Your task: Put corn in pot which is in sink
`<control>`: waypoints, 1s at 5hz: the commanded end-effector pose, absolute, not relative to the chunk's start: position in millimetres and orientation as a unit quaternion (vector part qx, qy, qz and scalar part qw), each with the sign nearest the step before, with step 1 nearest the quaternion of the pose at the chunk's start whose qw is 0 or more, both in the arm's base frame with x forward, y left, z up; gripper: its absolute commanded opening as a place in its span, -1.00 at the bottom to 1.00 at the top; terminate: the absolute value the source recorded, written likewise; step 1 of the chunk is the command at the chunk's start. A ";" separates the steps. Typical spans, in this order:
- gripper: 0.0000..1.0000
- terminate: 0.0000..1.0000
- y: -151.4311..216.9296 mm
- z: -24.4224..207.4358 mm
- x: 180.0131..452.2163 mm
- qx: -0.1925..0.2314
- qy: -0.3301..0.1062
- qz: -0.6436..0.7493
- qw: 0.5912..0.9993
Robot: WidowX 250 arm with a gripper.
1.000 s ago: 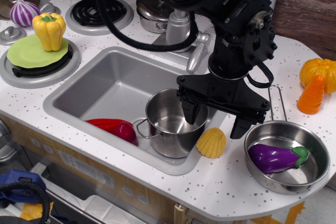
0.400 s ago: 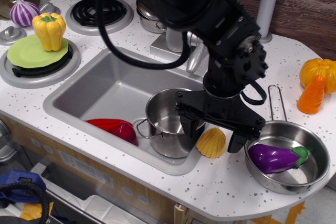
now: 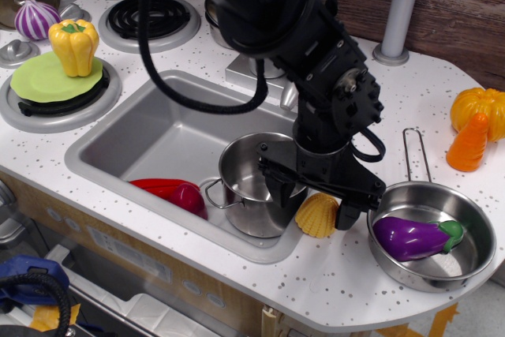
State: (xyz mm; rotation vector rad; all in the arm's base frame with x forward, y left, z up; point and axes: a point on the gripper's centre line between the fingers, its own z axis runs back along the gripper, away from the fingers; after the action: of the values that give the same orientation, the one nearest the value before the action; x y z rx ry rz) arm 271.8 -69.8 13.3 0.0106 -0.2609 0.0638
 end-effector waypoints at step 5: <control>-1.00 -1.00 -9.1 43.3 303.5 0.061 -0.141 -0.057 0.987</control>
State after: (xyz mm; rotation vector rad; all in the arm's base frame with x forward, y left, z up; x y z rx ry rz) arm 300.5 -2.5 29.4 0.1086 -0.2533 -0.1537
